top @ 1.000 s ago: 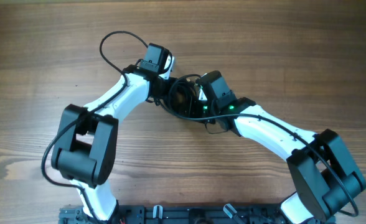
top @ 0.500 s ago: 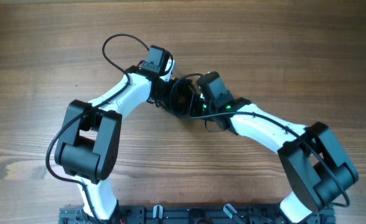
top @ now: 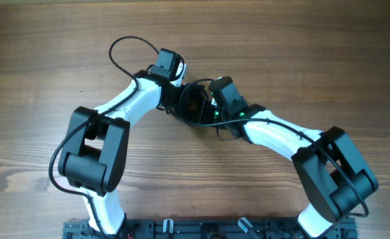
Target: Untangle cables
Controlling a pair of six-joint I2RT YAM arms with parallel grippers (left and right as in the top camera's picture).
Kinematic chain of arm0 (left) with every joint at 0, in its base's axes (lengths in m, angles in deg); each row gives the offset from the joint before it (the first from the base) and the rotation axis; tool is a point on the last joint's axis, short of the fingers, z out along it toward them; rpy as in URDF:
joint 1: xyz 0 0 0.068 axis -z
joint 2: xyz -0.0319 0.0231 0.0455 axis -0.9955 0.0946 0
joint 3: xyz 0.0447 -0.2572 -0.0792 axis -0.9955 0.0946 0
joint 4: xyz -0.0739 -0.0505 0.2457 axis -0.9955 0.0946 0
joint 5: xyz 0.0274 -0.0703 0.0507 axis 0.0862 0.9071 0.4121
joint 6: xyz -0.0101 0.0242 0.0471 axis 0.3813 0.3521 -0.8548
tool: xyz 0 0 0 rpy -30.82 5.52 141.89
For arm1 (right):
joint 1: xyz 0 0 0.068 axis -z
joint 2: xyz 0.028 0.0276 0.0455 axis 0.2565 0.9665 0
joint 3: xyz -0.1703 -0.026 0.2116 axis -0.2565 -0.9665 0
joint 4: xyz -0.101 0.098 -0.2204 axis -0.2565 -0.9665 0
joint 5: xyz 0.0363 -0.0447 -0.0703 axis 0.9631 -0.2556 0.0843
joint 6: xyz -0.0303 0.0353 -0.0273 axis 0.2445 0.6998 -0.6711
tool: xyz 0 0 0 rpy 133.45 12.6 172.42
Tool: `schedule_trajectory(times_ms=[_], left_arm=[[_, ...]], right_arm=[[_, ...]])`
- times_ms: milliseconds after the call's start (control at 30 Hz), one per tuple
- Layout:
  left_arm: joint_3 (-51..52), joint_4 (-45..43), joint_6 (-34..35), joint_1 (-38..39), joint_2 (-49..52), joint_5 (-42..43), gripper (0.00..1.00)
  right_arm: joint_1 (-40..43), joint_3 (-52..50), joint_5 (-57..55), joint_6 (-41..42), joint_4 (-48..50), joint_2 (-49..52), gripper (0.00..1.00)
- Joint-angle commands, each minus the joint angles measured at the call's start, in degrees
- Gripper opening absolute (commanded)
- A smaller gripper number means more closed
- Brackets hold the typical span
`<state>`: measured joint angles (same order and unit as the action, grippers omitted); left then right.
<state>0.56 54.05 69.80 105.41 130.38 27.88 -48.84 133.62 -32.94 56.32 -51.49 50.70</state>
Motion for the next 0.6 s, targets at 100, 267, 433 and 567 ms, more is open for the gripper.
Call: schedule_trajectory(times_ms=[100, 267, 433, 567], left_arm=[[0.1, -0.2, 0.0, -0.1, 0.5, 0.7, 0.43], [0.1, -0.2, 0.0, -0.1, 0.5, 0.7, 0.43], [0.1, -0.2, 0.0, -0.1, 0.5, 0.7, 0.43], [0.1, -0.2, 0.0, -0.1, 0.5, 0.7, 0.46]], right_arm=[[-0.3, 0.0, 2.6, -0.8, 0.1, 0.9, 0.18], [-0.5, -0.1, 2.5, -0.6, 0.0, 1.6, 0.19], [-1.2, -0.1, 2.5, -0.6, 0.4, 3.3, 0.18], [-1.2, -0.1, 2.3, -0.6, 1.2, 3.3, 0.15]])
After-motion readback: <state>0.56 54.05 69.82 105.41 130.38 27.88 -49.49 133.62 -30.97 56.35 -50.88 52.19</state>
